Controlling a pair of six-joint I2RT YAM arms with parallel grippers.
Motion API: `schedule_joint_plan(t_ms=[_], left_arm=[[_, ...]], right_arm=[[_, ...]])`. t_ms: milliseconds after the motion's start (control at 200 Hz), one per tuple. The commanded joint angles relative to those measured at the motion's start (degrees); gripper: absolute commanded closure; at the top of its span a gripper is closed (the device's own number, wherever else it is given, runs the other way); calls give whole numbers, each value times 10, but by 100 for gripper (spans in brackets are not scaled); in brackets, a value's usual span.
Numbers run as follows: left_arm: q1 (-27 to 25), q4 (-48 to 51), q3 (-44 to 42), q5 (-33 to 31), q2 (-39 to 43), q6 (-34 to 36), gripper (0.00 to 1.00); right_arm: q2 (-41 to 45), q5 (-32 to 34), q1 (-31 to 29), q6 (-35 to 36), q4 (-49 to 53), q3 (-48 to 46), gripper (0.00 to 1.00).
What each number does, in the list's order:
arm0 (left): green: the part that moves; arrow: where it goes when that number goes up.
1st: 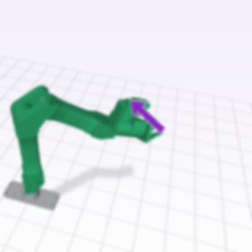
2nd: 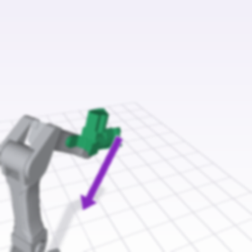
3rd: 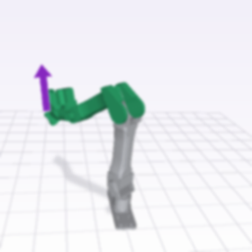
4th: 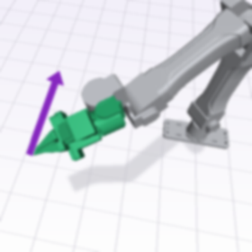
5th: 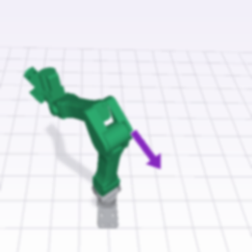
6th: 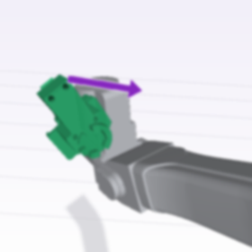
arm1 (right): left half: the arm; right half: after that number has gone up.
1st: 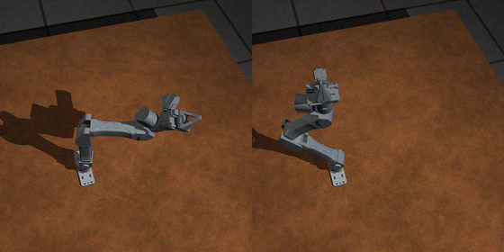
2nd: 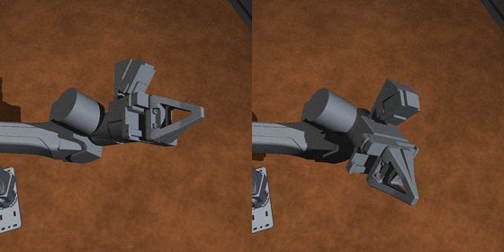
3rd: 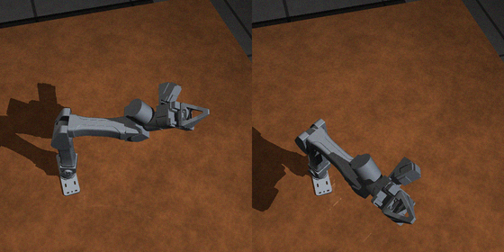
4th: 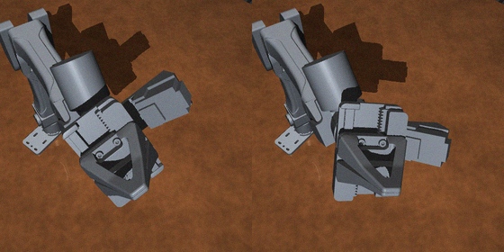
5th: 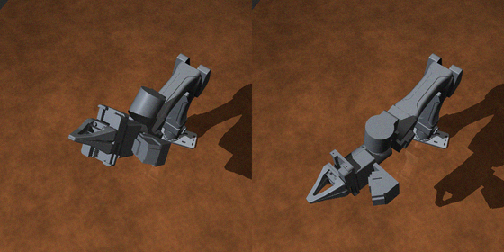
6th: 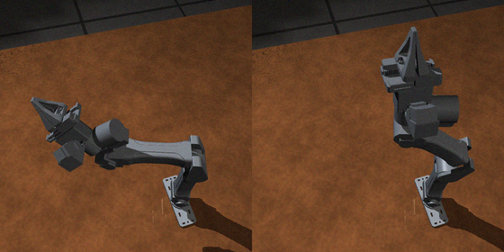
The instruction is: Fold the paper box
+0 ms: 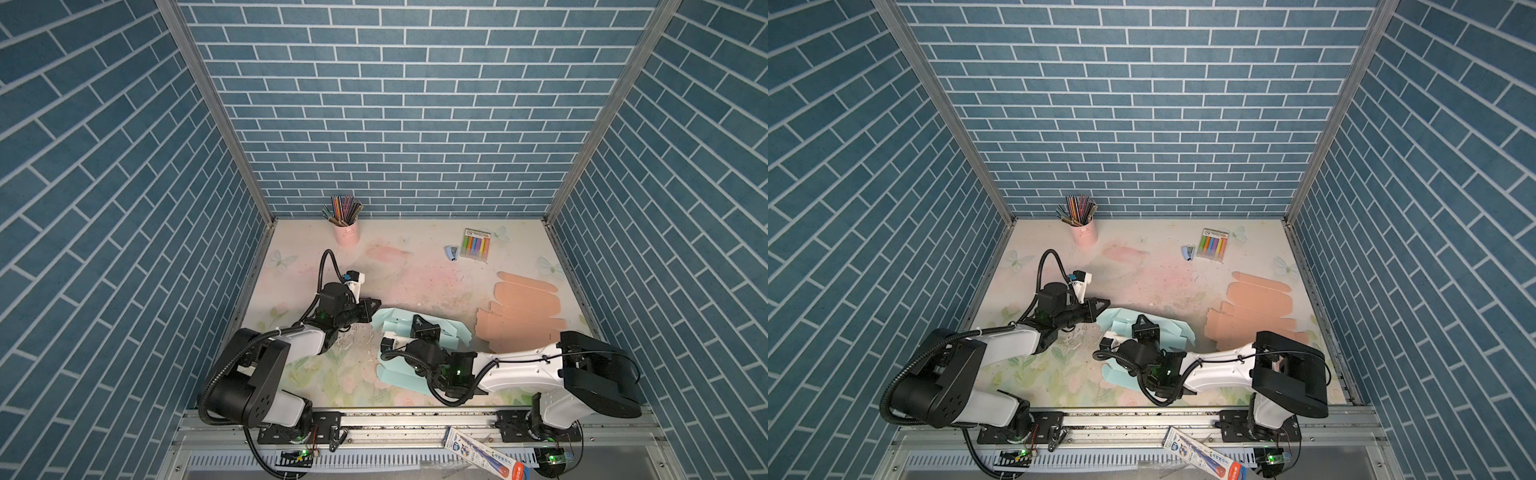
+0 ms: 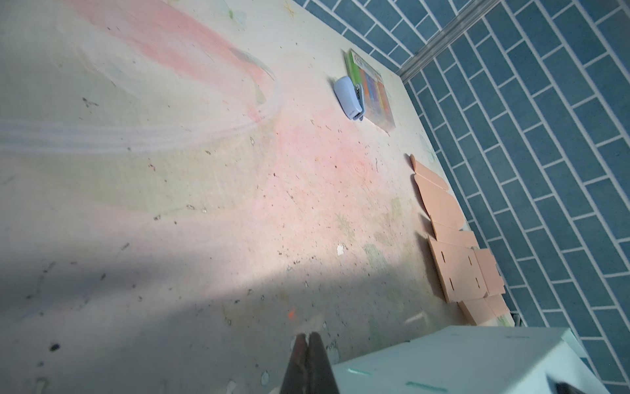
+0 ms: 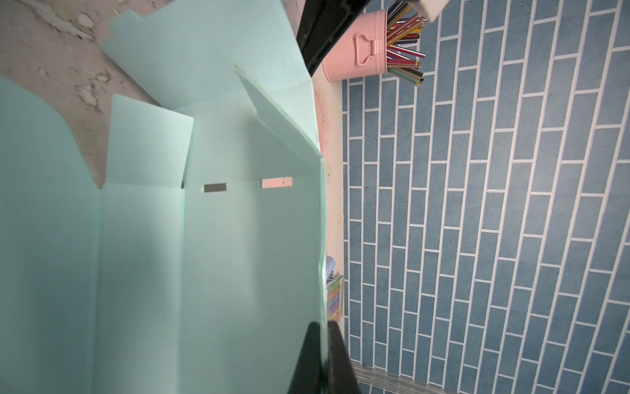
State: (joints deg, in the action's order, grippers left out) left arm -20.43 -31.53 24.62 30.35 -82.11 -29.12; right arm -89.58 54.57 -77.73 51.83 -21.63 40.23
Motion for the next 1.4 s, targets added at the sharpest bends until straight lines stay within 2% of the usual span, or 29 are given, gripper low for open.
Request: schedule_joint_plan(t_ms=[0, 500, 785, 1115, 1395], left_arm=[[-16, 19, -13, -14, 26, 16, 100], [-48, 70, -76, -30, 148, 3, 100], [-86, 49, -102, -34, 170, -11, 100], [-125, 59, -132, -66, 195, 11, 100], [-139, 17, -149, -87, 184, 46, 89]], right_arm=[[-14, -13, 5, 27, -23, -7, 100], [-33, -10, 10, 89, -127, -39, 100], [-39, -3, 8, 118, -175, -52, 100], [-49, 2, -7, 143, -217, -68, 100], [-66, 13, -17, 159, -235, -73, 100]])
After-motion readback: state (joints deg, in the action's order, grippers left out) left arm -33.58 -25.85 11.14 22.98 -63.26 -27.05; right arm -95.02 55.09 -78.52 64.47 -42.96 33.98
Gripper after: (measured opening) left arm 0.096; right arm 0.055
